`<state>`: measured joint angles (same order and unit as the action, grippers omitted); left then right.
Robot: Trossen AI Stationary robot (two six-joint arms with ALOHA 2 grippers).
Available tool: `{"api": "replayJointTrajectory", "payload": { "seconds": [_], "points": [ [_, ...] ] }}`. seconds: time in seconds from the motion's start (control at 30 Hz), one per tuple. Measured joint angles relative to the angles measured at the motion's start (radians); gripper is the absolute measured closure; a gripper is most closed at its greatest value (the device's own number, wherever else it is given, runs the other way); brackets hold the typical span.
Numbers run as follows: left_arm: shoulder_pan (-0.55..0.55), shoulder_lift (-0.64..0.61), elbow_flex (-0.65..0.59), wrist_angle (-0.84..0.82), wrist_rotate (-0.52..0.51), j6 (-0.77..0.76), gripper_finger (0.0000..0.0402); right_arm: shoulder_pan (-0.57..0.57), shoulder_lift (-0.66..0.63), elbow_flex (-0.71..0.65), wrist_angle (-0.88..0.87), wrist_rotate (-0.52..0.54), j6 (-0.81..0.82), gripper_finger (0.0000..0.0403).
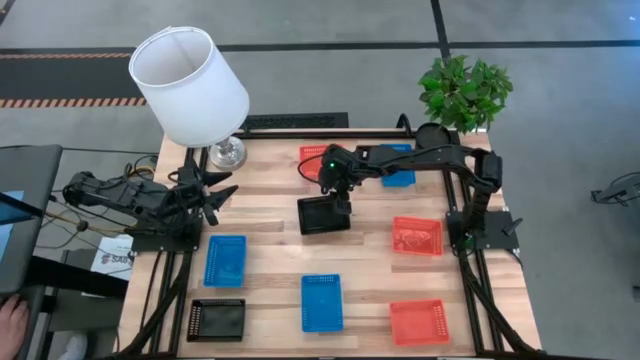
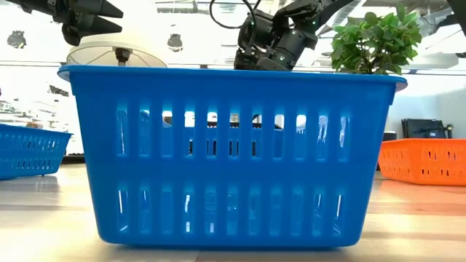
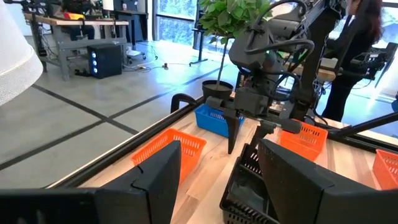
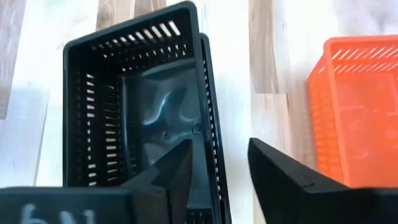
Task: Stack baskets by color
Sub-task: Stack the top left black bin on the top right black bin, then stack the bottom blue bin on the top blue bin
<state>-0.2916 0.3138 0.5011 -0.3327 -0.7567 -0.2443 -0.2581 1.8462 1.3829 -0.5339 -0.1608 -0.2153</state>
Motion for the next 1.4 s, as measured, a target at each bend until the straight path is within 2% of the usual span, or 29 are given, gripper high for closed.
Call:
{"api": "replayJointTrajectory", "payload": {
  "seconds": [0.1, 0.23, 0.27, 0.63, 0.87, 1.1, 1.4],
  "points": [
    [0.0, 0.0, 0.0, 0.0, 0.0, 0.0, 0.02, -0.005, 0.008, -0.001, -0.013, 0.0, 0.0, 0.029],
    [0.0, 0.0, 0.0, 0.0, 0.0, 0.0, 0.02, -0.006, 0.007, 0.0, 0.001, 0.0, -0.002, 0.038],
    [0.0, 0.0, 0.0, 0.0, 0.0, 0.0, 0.02, -0.006, 0.007, 0.0, -0.004, 0.0, -0.002, 0.039],
    [0.0, 0.0, 0.0, 0.0, 0.0, -0.001, 0.02, -0.012, 0.001, -0.028, 0.014, 0.0, 0.057, 0.0393],
    [0.0, 0.002, 0.0, -0.046, 0.02, -0.041, 0.02, 0.016, -0.08, -0.028, 0.015, -0.025, 0.171, 0.0397],
    [0.0, 0.064, 0.0, -0.091, 0.058, -0.055, 0.02, 0.109, -0.201, -0.027, 0.02, -0.026, 0.329, 0.0375],
    [0.0, 0.146, 0.0, -0.098, 0.182, 0.039, 0.02, 0.272, -0.205, -0.028, -0.023, -0.025, 0.474, 0.0355]
  ]
}}
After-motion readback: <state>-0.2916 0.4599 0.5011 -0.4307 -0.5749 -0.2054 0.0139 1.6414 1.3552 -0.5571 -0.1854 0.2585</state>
